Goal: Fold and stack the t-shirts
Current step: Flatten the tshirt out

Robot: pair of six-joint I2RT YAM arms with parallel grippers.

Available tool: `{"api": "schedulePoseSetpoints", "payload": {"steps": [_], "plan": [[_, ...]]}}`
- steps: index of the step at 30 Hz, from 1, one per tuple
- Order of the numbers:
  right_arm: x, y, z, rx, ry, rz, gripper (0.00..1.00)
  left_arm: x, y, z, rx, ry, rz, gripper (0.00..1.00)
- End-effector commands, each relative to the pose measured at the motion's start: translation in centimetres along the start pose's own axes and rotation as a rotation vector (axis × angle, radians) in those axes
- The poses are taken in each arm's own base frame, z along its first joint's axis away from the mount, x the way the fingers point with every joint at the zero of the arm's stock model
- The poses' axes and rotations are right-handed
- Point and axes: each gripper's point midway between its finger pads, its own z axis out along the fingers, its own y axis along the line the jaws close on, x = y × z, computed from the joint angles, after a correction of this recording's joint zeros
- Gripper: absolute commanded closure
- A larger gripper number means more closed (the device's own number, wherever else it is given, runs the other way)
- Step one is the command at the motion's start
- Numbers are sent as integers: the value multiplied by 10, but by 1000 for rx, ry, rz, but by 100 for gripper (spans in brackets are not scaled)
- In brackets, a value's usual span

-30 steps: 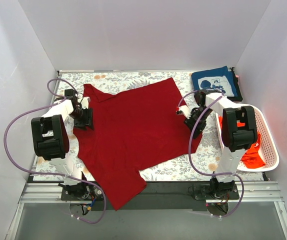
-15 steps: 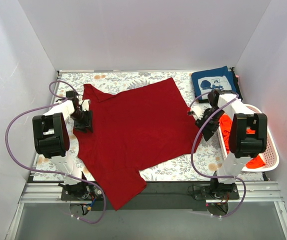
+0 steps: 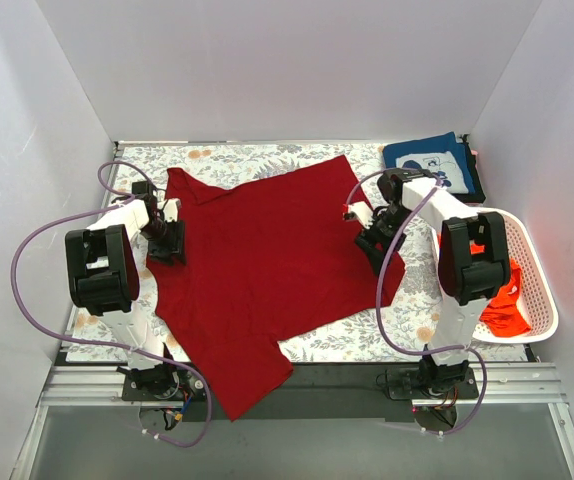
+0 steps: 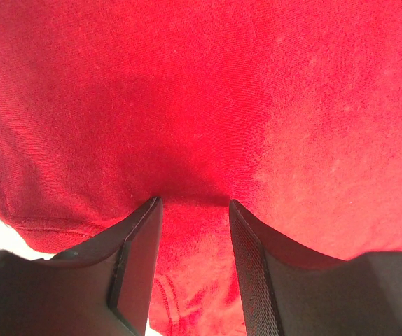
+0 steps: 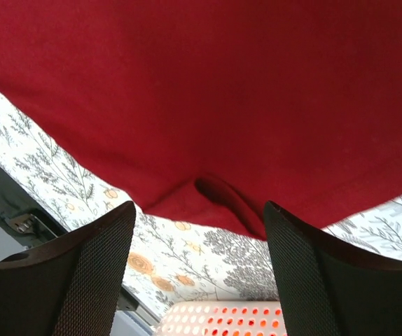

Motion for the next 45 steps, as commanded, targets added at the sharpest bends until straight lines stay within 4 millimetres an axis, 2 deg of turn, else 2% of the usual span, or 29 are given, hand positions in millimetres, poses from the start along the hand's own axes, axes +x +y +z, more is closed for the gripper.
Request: {"api": "schedulePoseSetpoints", "payload": {"steps": [1,9,12,13,16,20,21,24,27,29,30,31,32,33,35,36,38,40,42,45], "plan": [[8,-4,12,14,36,32,25,-6,2,5,-7,-16,9,58],[33,-8,24,46,111,13,40,-2,4,10,-14,-11,5,58],[43,-7,29,40,130,18,53,-1,3,11,-11,-8,3,58],[44,-7,29,39,133,21,63,-1,4,11,-12,-8,3,58],[45,-7,16,70,121,22,76,0,5,12,-21,-5,7,60],[55,-6,-3,96,123,20,74,3,8,16,-30,8,1,73],[60,-6,-4,93,131,20,73,4,10,17,-41,14,1,81],[84,-6,-8,85,165,58,69,1,15,19,-64,13,-2,97],[103,-3,-4,68,200,78,74,-5,20,20,-86,14,2,100],[120,4,2,43,245,82,73,-13,24,18,-103,7,11,100],[125,8,2,36,262,76,67,-17,24,17,-108,4,16,100],[126,10,1,29,269,76,56,-20,25,16,-112,2,26,99],[122,8,-3,37,259,74,52,-24,27,14,-115,-2,28,89],[119,9,-7,27,247,78,46,-29,28,11,-123,-13,39,84],[100,4,-20,35,195,80,44,-41,34,3,-161,-44,52,65],[78,-6,-35,62,137,74,44,-53,37,-6,-172,-78,58,61],[56,-11,-41,45,76,78,47,-60,29,-21,-138,-109,69,59],[41,-16,-41,43,55,67,50,-66,21,-44,-121,-165,79,57],[34,-18,-38,31,48,71,52,-62,19,-50,-115,-158,81,57],[17,-21,-29,0,24,78,59,-43,14,-51,-96,-111,88,57]]}}
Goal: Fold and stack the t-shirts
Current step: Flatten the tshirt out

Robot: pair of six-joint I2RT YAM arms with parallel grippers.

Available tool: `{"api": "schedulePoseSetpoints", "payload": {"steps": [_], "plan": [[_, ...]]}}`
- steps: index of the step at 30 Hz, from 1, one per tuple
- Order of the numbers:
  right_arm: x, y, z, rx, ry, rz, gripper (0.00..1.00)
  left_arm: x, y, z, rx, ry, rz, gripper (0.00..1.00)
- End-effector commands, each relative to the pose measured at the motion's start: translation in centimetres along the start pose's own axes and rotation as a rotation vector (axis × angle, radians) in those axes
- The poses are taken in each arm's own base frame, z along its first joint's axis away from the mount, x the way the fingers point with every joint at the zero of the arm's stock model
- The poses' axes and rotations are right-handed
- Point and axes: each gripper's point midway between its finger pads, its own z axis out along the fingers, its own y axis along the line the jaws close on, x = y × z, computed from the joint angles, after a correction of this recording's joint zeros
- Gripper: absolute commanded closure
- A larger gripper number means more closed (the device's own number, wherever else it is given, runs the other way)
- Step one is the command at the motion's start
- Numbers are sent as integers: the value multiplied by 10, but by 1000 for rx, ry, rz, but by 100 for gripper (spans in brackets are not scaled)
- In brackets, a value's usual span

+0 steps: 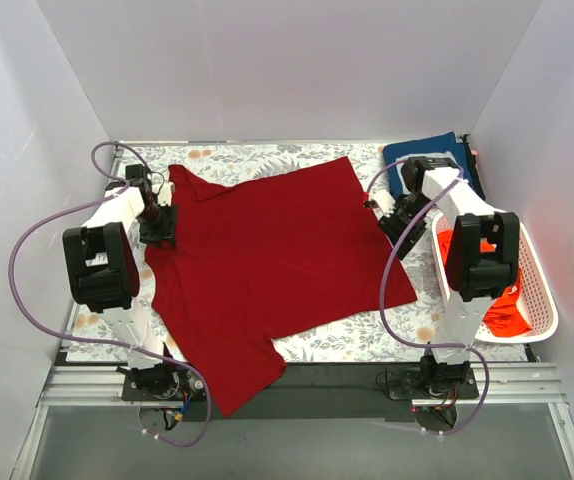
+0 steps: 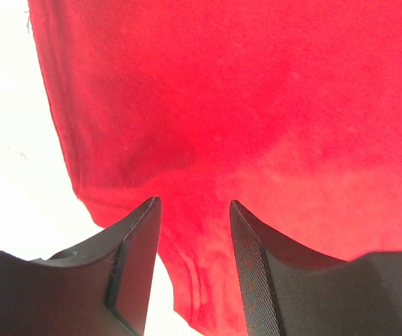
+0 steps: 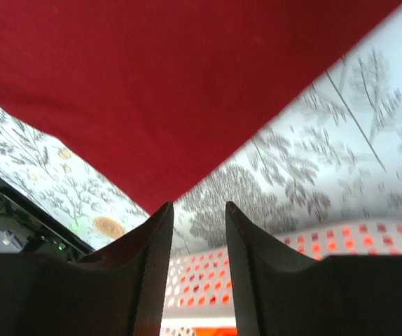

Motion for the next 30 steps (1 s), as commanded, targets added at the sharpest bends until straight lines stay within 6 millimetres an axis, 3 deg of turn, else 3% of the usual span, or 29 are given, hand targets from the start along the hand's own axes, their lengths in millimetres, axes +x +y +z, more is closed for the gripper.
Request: {"api": "schedulePoseSetpoints", "payload": {"steps": [1,6,12,17,23,27,29,30], "plan": [[-16,15,15,-109,-9,9,60,0,-11,-36,43,-60,37,57],[-20,11,42,-127,13,6,69,43,-28,-27,118,38,23,58],[10,20,69,-144,95,6,73,83,-33,-14,139,140,4,59],[42,45,80,-173,141,10,73,90,-25,4,106,173,19,59],[85,82,86,-213,211,15,72,72,-24,10,129,169,38,59],[94,91,80,-205,218,13,72,77,-25,3,138,189,80,59],[89,92,74,-212,202,14,70,82,-25,-4,146,199,99,60],[74,84,66,-192,164,4,69,81,-26,-8,159,193,117,60]]}}
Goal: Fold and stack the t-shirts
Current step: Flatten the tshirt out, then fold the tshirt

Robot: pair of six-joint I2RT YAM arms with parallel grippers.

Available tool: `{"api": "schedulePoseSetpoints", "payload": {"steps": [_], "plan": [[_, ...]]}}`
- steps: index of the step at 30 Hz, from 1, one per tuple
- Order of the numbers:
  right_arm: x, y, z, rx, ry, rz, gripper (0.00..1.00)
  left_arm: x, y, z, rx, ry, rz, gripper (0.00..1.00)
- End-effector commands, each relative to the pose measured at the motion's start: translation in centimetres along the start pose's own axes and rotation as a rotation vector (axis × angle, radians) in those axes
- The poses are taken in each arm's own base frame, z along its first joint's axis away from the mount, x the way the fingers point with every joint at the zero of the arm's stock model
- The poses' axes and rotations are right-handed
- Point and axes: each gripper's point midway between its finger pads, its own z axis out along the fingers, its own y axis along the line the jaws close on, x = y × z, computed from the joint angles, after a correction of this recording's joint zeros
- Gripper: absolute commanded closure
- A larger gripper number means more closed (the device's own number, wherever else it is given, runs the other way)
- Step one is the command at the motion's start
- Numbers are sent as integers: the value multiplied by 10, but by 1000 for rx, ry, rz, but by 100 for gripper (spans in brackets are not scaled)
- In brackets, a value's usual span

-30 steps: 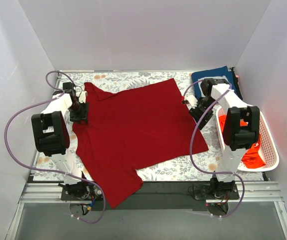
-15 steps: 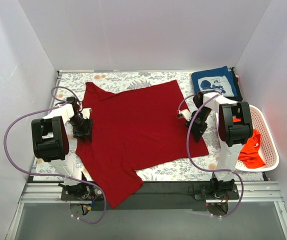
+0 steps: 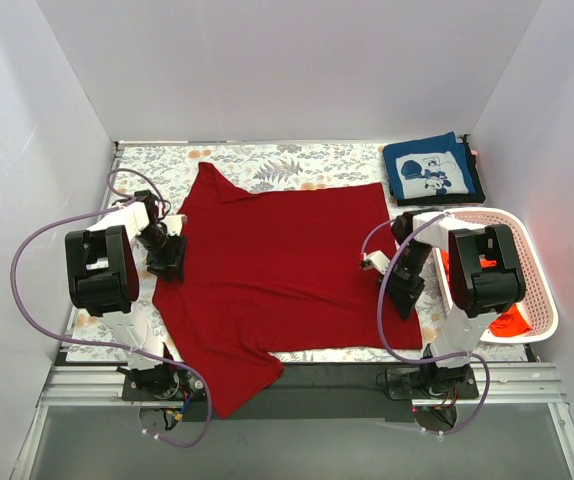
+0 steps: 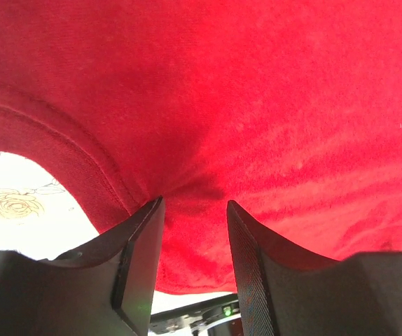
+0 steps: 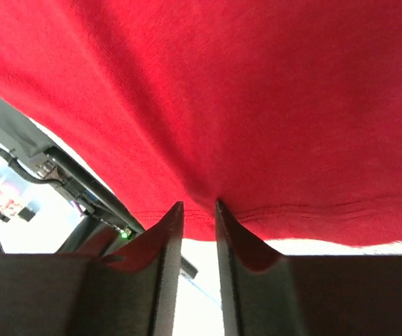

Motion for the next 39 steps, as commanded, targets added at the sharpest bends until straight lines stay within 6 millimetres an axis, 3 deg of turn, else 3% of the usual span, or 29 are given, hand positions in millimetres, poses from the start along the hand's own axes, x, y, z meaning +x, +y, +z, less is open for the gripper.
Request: {"api": "schedulePoseSetpoints", "payload": {"steps": [1,5,6,8,9,13,14,15,16,18,20,21,26,30,39], "plan": [[-21,-5,-24,30,-71,-42,66,-9,-4,-18,21,-48,93,60],[-81,-23,-85,72,-264,-80,58,-62,-33,-58,161,-241,146,57],[-104,-32,-115,126,-341,-103,57,-88,-37,-79,172,-319,168,56],[-124,-43,-131,132,-394,-112,52,-115,-41,-92,196,-394,166,55],[-144,-57,-152,176,-442,-123,50,-139,-41,-100,204,-457,177,53],[-192,-103,-205,303,-561,-113,46,-201,-30,-115,175,-589,113,52],[-215,-133,-226,385,-621,-97,46,-231,-18,-114,143,-643,74,52],[-221,-138,-231,411,-645,-110,46,-232,-19,-114,147,-642,65,52],[-229,-154,-228,439,-648,-101,46,-248,-12,-111,124,-666,57,52],[-250,-177,-244,535,-726,-133,47,-261,-9,-107,116,-681,43,52],[-262,-190,-246,576,-760,-159,47,-276,-4,-102,101,-689,41,52],[-271,-198,-255,619,-797,-182,46,-280,-4,-98,100,-688,42,52],[-291,-235,-261,729,-854,-156,40,-287,1,-83,91,-670,30,51],[-295,-249,-249,743,-858,-133,40,-283,-1,-73,86,-648,35,51],[-286,-272,-206,711,-793,12,35,-281,2,-63,67,-629,33,51]]}}
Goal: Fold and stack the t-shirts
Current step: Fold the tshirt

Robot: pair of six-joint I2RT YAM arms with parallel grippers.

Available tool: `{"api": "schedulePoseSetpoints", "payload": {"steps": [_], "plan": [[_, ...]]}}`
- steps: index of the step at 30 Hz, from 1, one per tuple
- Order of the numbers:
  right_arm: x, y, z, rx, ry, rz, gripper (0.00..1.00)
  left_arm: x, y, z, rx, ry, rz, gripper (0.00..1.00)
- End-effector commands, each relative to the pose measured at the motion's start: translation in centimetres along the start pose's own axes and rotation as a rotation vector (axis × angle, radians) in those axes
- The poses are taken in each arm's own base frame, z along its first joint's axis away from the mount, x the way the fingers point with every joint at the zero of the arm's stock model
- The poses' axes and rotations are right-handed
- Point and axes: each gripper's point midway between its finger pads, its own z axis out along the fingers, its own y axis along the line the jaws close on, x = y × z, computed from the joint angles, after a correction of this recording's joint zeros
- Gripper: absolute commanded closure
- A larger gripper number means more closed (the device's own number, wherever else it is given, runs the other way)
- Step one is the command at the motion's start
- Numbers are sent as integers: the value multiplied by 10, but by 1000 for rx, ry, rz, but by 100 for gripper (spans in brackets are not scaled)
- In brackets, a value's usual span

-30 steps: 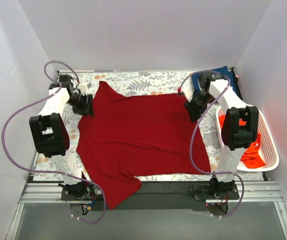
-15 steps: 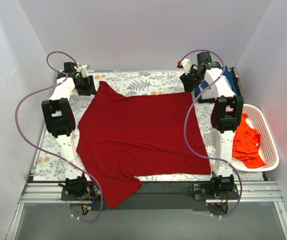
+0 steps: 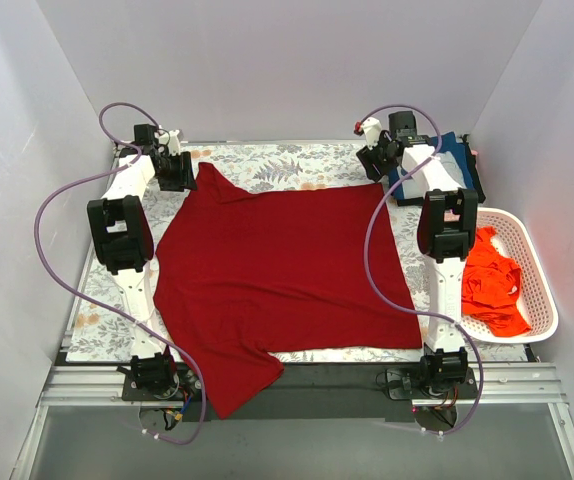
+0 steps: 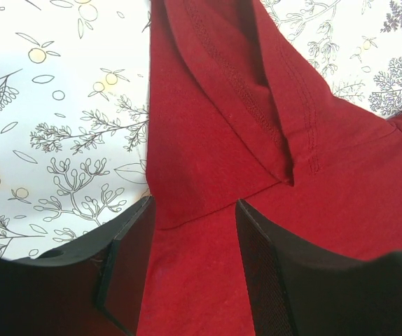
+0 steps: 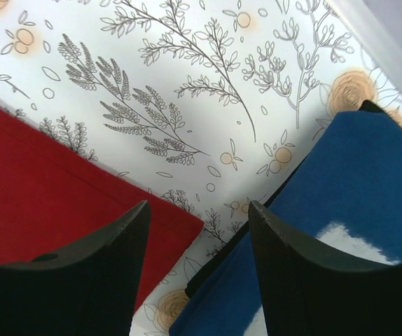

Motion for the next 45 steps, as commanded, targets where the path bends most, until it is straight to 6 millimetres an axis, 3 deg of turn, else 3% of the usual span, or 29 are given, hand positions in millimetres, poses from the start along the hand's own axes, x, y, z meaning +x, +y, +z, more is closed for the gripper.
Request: {"api": "schedulePoseSetpoints", "payload": {"steps": [1,12,23,30,34,37,45], "plan": [[14,-1,14,26,27,64,35,-20,-3,-13,-17,-54,24,51],[45,10,26,40,108,203,36,-17,-2,-9,-24,-31,24,51],[61,32,16,-14,167,378,41,-19,-2,-8,-30,-32,5,51],[81,37,19,-9,221,425,63,-26,2,5,-30,-34,-42,50],[82,37,19,-21,217,428,88,-26,6,17,-34,-37,-48,51],[79,40,18,-47,205,426,99,-25,11,27,-42,-32,-45,51],[70,44,15,-82,180,424,99,-2,0,55,-103,37,97,51]]}}
